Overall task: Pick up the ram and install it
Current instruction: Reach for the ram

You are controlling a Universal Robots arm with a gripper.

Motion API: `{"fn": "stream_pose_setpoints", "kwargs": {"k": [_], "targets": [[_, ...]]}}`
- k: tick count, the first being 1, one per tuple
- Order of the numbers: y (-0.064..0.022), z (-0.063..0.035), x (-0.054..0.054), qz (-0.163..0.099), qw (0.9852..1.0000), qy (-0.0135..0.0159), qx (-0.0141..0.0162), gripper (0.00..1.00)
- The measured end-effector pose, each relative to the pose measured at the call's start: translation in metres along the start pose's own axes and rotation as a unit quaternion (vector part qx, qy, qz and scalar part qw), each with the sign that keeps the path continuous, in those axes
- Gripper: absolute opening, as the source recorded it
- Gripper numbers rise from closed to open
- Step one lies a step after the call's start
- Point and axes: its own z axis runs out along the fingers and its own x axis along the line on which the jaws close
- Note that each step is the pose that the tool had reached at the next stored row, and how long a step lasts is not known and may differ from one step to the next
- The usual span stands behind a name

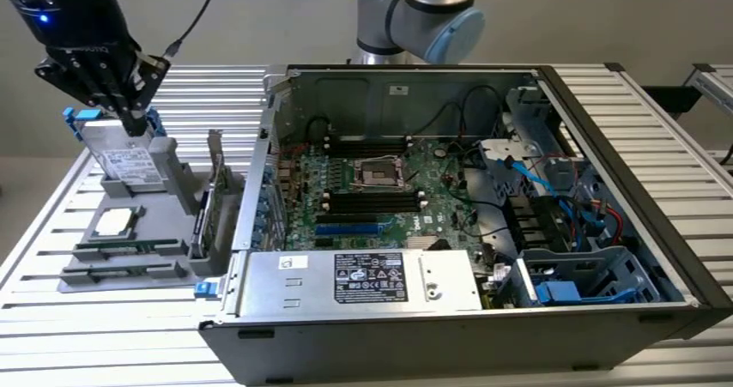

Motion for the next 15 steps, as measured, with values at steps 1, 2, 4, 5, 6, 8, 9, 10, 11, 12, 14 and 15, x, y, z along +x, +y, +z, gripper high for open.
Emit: {"fn": "stream_pose_setpoints", "kwargs": {"k": [1, 2, 4, 5, 6, 8, 9, 10, 11, 12, 14, 15], "targets": [[-0.003, 0.0005, 0.002, 0.0, 1.0, 0.0001, 0.0, 0.1], [-0.0058, 0.0009, 0.003, 0.0, 1.0, 0.0001, -0.0001, 0.1], [-0.0112, 0.0018, 0.007, 0.0, 1.0, 0.0001, -0.0001, 0.1], [-0.0137, 0.0022, 0.009, 0.0, 1.0, 0.0002, 0.0, 0.1], [-0.0163, 0.0028, 0.011, 0.0, 1.0, 0.0002, -0.0001, 0.1], [-0.021, 0.004, 0.014, -0.001, 1.0, 0.0007, -0.0001, 0.1], [-0.0234, 0.0047, 0.016, -0.001, 1.0, 0.001, 0.0, 0.1], [-0.0257, 0.0053, 0.017, -0.001, 1.0, 0.0013, -0.0001, 0.1], [-0.0281, 0.006, 0.018, -0.001, 1.0, 0.0018, 0.0, 0.1], [-0.0304, 0.0066, 0.019, -0.001, 1.0, 0.0023, 0.0, 0.1], [-0.0349, 0.0079, 0.022, -0.001, 1.0, 0.0034, 0.0001, 0.1], [-0.0372, 0.0086, 0.023, -0.001, 1.0, 0.004, 0.0001, 0.1]]}}
